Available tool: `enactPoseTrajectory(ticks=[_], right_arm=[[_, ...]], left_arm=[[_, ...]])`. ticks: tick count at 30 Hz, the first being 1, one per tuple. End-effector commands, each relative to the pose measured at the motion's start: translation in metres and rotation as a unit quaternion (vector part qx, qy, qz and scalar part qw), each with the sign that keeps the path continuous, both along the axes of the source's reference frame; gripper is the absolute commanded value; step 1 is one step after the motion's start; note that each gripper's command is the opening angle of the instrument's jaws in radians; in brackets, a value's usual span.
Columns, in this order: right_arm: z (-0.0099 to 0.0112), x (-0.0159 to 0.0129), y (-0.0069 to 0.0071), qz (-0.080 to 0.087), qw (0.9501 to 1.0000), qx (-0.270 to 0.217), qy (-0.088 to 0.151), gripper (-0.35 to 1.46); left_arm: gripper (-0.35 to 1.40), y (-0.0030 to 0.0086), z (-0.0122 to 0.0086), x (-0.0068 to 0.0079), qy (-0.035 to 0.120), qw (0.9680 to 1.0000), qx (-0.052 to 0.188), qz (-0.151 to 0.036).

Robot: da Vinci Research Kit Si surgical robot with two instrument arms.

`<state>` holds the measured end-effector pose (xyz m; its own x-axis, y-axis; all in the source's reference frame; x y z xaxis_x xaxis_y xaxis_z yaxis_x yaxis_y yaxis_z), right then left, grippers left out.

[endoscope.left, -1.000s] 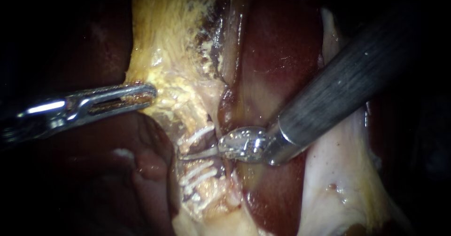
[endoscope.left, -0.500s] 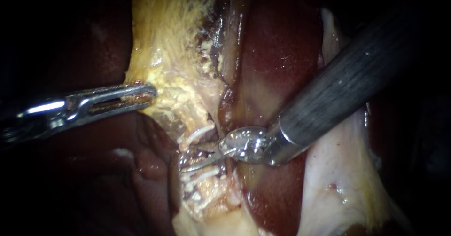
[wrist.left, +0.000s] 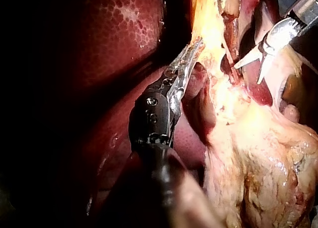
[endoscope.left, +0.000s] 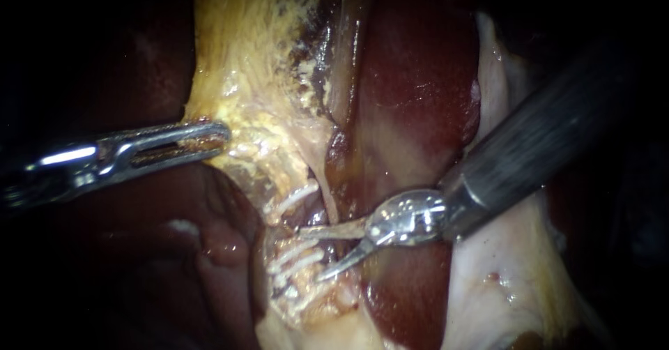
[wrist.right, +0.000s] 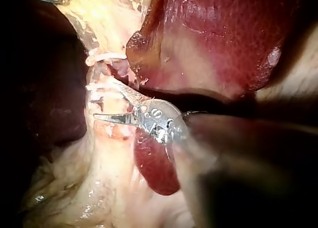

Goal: Go back from the cut left tube

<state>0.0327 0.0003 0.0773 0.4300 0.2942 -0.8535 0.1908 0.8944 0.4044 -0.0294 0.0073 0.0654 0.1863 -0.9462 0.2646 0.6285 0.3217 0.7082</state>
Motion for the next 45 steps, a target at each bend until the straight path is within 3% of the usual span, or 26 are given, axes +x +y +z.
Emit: enactPoseTrajectory(ticks=[1, 9, 13, 20, 27, 34, 45], right_arm=[[-0.0004, -0.0009, 0.0006, 0.006, 0.9999, -0.012, -0.002, 1.43], [-0.0038, -0.0053, 0.0049, 0.044, 0.9953, -0.081, -0.029, 1.43], [-0.0053, -0.0063, 0.0059, 0.05, 0.9937, -0.093, -0.037, 1.43], [-0.0058, -0.0066, 0.006, 0.051, 0.9933, -0.096, -0.038, 1.43], [-0.0057, -0.0066, 0.006, 0.05, 0.9934, -0.096, -0.037, 1.43], [-0.0057, -0.0066, 0.006, 0.05, 0.9934, -0.096, -0.037, 1.43], [-0.0057, -0.0065, 0.006, 0.049, 0.9936, -0.095, -0.036, 1.43]], left_arm=[[-0.35, 0.0, 0.0, 0.0, 0.0, 1.0, 0.0, 0.0], [-0.35, -0.0001, 0.0006, 0.0, 0.0, 1.0, -0.001, 0.0], [-0.35, -0.0001, 0.001, -0.0001, 0.0, 1.0, -0.002, 0.0], [-0.35, -0.0001, 0.0042, -0.0012, 0.0, 1.0, -0.008, -0.001], [-0.35, -0.0001, 0.0078, -0.0039, 0.0, 0.9999, 0.005, 0.01], [-0.35, -0.0001, 0.0084, -0.0061, -0.002, 0.9999, 0.008, 0.013], [-0.35, -0.0001, 0.0081, -0.0062, -0.003, 0.9999, 0.01, 0.014]])
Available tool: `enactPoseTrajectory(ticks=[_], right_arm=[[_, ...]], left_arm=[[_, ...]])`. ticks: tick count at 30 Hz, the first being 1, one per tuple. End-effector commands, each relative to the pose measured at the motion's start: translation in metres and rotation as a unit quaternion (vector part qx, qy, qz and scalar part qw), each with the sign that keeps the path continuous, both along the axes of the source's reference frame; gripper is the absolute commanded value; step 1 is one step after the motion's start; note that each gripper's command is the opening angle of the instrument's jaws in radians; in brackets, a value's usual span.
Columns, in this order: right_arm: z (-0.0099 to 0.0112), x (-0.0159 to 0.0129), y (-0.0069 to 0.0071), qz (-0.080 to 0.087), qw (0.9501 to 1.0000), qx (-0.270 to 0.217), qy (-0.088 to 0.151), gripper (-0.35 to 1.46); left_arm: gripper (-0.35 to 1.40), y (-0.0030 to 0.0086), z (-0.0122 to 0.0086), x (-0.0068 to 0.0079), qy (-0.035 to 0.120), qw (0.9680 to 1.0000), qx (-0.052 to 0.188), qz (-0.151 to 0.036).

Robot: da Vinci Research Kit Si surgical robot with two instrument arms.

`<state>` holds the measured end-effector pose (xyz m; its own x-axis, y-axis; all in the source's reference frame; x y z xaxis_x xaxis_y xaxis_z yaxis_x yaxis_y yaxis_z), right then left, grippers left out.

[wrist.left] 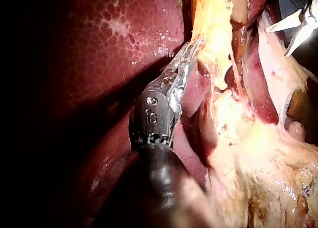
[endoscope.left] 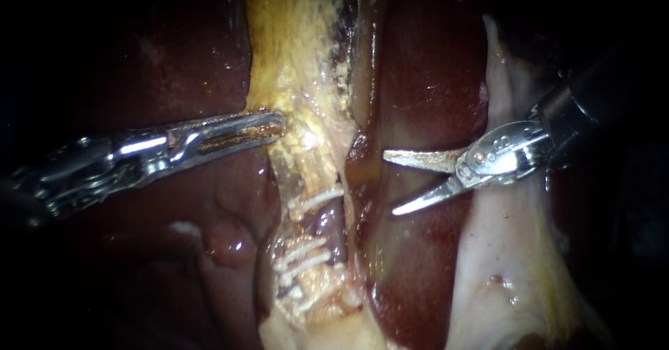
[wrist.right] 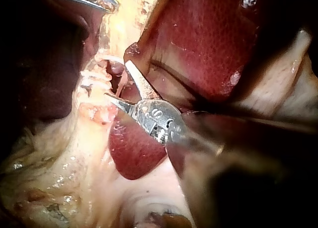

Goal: Go back from the cut left tube

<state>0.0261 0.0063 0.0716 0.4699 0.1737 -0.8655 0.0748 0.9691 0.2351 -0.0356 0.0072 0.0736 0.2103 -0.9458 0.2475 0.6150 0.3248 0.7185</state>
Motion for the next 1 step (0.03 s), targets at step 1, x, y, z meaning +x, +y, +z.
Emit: enactPoseTrajectory(ticks=[1], right_arm=[[0.0, 0.0, 0.0, 0.0, 1.0, 0.0, 0.0, 1.43]], left_arm=[[-0.35, 0.0, -0.0001, 0.0, 0.0, 1.0, 0.0, 0.0]])
